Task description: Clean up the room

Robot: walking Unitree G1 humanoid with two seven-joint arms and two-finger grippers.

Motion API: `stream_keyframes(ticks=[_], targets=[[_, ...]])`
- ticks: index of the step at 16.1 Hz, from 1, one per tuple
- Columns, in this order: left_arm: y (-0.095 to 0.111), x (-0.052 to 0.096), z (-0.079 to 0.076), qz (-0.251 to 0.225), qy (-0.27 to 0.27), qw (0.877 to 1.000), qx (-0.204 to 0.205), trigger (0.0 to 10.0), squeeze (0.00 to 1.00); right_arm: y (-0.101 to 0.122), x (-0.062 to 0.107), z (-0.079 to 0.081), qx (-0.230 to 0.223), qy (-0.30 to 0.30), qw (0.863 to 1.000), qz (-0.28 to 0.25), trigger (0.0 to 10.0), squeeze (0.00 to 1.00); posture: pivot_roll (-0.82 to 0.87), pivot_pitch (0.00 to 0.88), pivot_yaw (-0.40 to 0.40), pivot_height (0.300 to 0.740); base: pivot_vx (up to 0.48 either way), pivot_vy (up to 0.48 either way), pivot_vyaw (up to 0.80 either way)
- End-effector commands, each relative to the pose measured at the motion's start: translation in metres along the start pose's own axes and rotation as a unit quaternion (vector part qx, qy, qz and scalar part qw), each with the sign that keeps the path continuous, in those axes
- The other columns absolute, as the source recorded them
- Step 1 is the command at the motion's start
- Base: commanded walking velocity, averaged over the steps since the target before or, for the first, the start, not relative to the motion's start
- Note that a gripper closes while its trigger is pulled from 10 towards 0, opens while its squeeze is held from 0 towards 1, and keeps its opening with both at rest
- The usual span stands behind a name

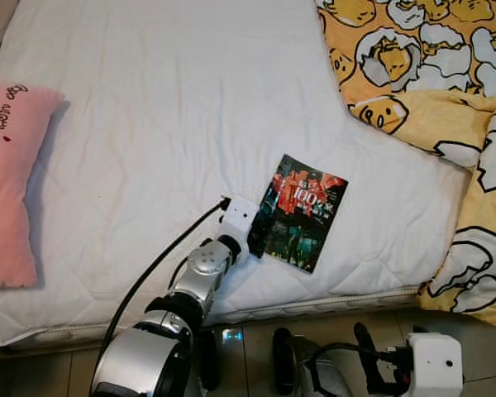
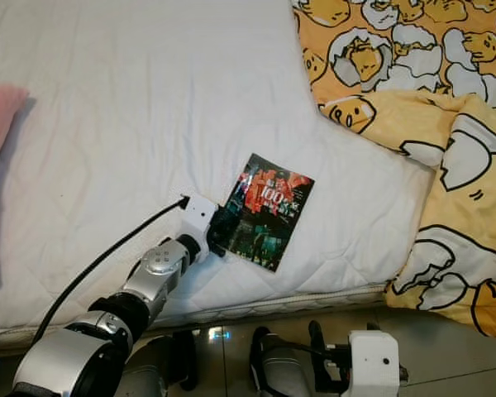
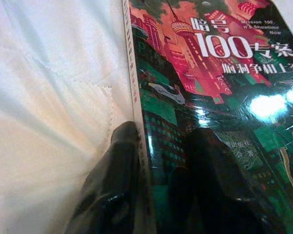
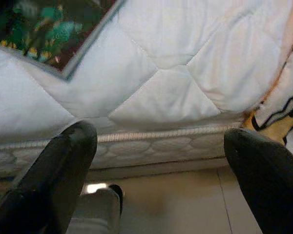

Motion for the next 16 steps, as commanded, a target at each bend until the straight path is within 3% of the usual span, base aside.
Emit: stream_keyframes(ticks=[1, 4, 6, 10, 12, 13, 14, 16], targets=[[-0.026, 0.005, -0.009, 0.047, -0.016, 0.998, 0.040, 0.0, 0.00, -0.009, 0.000, -0.002, 0.003, -0.005, 1.000, 0.017, 10.0, 0.00, -0.23, 0.239, -0.019, 0.740, 0.000, 0.000, 0.00], [-0.016, 0.005, -0.008, 0.010, -0.044, 0.992, 0.121, 0.0, 0.00, -0.005, -0.012, -0.003, 0.005, -0.009, 1.000, 0.003, 10.0, 0.00, -0.23, 0.203, -0.011, 0.740, 0.000, 0.000, 0.00], [-0.011, 0.008, -0.004, -0.001, -0.058, 0.992, 0.109, 0.0, 0.00, 0.000, -0.030, -0.006, 0.004, -0.016, 1.000, -0.015, 10.0, 0.00, -0.19, 0.135, 0.004, 0.740, 0.000, 0.000, 0.00], [0.028, -0.001, -0.004, -0.059, -0.087, 0.990, 0.098, 0.0, 0.00, 0.016, -0.076, -0.006, -0.007, -0.025, 0.998, -0.056, 10.0, 0.00, -0.13, 0.000, 0.040, 0.740, 0.000, 0.000, 0.00], [0.054, -0.002, 0.007, -0.095, -0.077, 0.989, 0.083, 0.0, 0.00, 0.026, -0.097, -0.007, -0.009, -0.030, 0.996, -0.078, 10.0, 0.00, -0.10, 0.000, 0.056, 0.740, 0.000, 0.000, 0.00], [0.068, 0.001, 0.026, -0.112, -0.018, 0.992, 0.054, 0.0, 0.00, 0.034, -0.107, -0.010, -0.016, -0.036, 0.995, -0.092, 10.0, 0.00, -0.08, 0.000, 0.066, 0.740, 0.000, 0.000, 0.00], [0.077, 0.005, 0.049, -0.116, 0.048, 0.990, 0.057, 10.0, 0.00, 0.048, -0.114, -0.018, -0.023, -0.047, 0.992, -0.116, 10.0, 0.00, -0.07, 0.000, 0.071, 0.740, 0.000, 0.000, 0.00], [0.094, 0.026, 0.075, -0.183, 0.108, 0.975, 0.065, 10.0, 0.00, 0.071, -0.124, -0.035, -0.026, -0.069, 0.986, -0.150, 10.0, 0.00, -0.05, 0.000, 0.073, 0.740, 0.000, 0.000, 0.00]])
Point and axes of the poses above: a point about 5 cm out from each wrist's last joint towards the gripper, its own x axis pointing back from the gripper into the wrist, its own y axis along the axis of the wrist's last joint, z = x × y, the point moved 3 cm from there along -x, pointing out of the wrist towards the gripper, and after that the axes turned 10 degrees about x, right-handed, at the moved point
